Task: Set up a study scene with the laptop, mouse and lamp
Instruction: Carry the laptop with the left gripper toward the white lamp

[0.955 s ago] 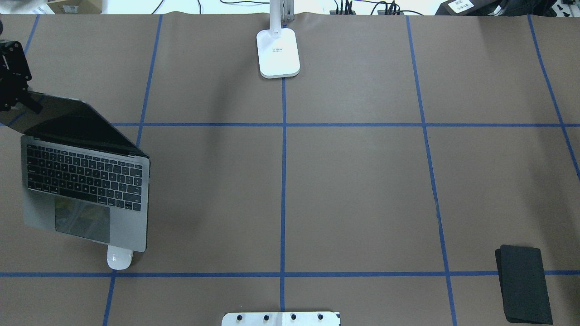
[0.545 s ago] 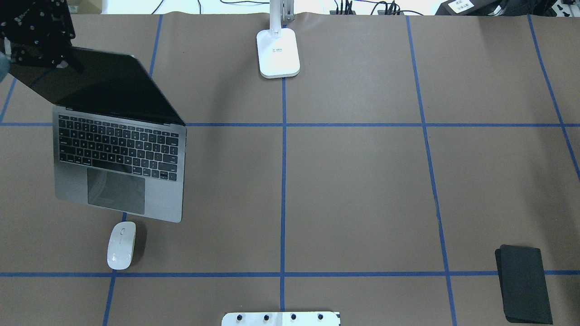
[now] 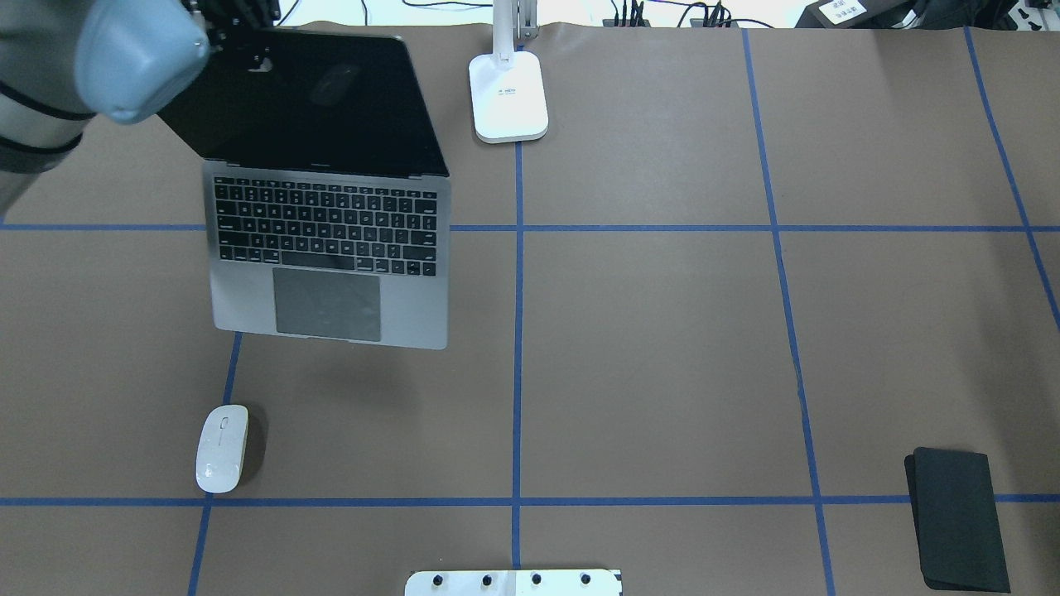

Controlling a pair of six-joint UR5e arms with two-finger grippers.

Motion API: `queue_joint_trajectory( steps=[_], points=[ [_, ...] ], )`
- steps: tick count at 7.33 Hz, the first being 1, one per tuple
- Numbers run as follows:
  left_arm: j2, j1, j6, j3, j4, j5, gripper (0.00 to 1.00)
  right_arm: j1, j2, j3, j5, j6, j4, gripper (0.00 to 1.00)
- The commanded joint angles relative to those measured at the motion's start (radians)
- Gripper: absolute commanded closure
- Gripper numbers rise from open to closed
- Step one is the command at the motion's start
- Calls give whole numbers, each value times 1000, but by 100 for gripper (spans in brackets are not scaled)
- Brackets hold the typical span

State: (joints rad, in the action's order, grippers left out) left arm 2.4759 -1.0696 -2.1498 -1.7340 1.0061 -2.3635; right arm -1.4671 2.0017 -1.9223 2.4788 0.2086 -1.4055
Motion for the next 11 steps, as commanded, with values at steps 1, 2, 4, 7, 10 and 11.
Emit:
queue_joint_trajectory(
  steps=[1, 2, 4, 7, 10, 11],
  points=[
    [44, 54, -132, 112, 148, 38, 100, -4, 9, -1, 12, 0, -1, 0],
    [58, 69, -197, 175, 240, 50, 100, -6, 15, -1, 14, 0, 0, 0],
    [80, 74, -206, 237, 285, 55, 100, -2, 23, -1, 14, 0, 0, 0],
    [84, 92, -280, 358, 463, 133, 100, -4, 26, -3, 17, 0, 0, 0],
    [92, 126, -301, 395, 495, 176, 100, -6, 35, -1, 40, 0, 0, 0],
    [89, 140, -303, 393, 496, 178, 100, -2, 41, -1, 40, -2, 2, 0]
  ],
)
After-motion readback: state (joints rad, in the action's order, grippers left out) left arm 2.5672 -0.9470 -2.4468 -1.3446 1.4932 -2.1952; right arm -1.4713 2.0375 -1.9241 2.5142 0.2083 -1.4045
